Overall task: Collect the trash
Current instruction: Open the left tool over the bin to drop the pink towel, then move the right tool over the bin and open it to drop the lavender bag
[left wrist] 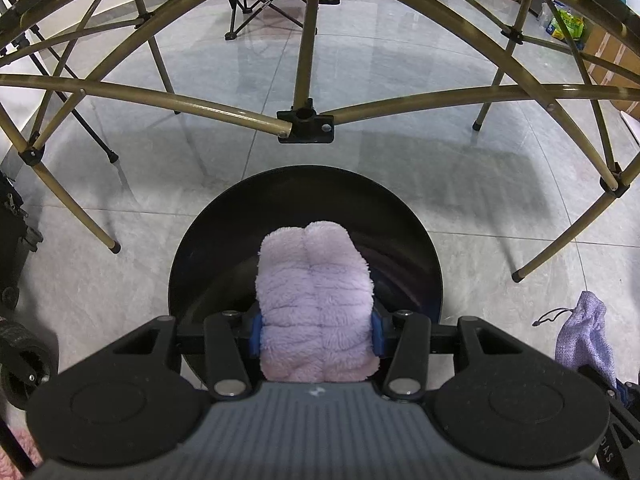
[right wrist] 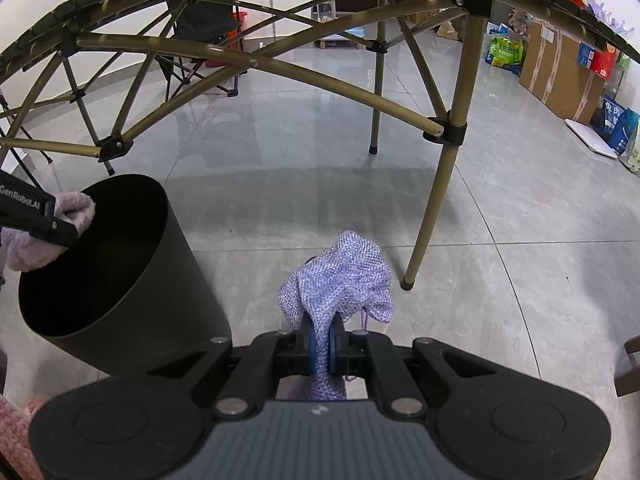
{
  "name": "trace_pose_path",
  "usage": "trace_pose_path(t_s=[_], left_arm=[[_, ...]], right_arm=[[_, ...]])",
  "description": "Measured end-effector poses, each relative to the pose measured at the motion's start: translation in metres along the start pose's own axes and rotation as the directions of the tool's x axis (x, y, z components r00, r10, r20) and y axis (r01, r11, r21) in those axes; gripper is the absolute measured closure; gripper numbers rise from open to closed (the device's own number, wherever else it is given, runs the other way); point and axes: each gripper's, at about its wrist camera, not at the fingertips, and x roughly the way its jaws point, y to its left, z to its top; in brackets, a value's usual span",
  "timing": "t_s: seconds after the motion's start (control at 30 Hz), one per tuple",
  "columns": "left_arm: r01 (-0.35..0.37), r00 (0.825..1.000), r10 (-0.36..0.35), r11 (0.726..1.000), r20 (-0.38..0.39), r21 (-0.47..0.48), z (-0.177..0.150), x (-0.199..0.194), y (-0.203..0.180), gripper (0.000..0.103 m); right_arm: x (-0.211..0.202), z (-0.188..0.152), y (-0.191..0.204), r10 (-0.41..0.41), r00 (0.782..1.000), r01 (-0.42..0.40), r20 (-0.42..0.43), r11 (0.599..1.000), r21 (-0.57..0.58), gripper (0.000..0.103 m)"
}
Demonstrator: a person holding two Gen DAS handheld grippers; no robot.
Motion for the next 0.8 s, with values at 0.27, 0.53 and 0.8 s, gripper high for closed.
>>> trace_pose_path(t_s=[0.27, 0.53, 0.8], left_arm=[[-0.006, 1.000, 0.006, 1.000, 0.019, -0.028, 0.001, -0.005, 0.005, 0.016], [-0.043, 0.998, 0.045, 0.998, 0.051, -0.045, 0.001, -0.012, 0.010, 0.000], [-0.049, 0.998, 0.051, 0.998, 0.041, -0.050, 0.000, -0.014, 0.014, 0.000]], right_arm=[[-0.001, -0.001, -0.001, -0.002, 1.000, 0.002, 0.003, 1.000, 0.004, 0.097], [-0.003, -0.001, -0.001, 0.001, 1.000, -0.001, 0.005, 1.000, 0.001, 0.097], [-0.004, -0.001, 0.001, 0.000, 1.000, 0.000, 0.005, 1.000, 0.000, 0.097]])
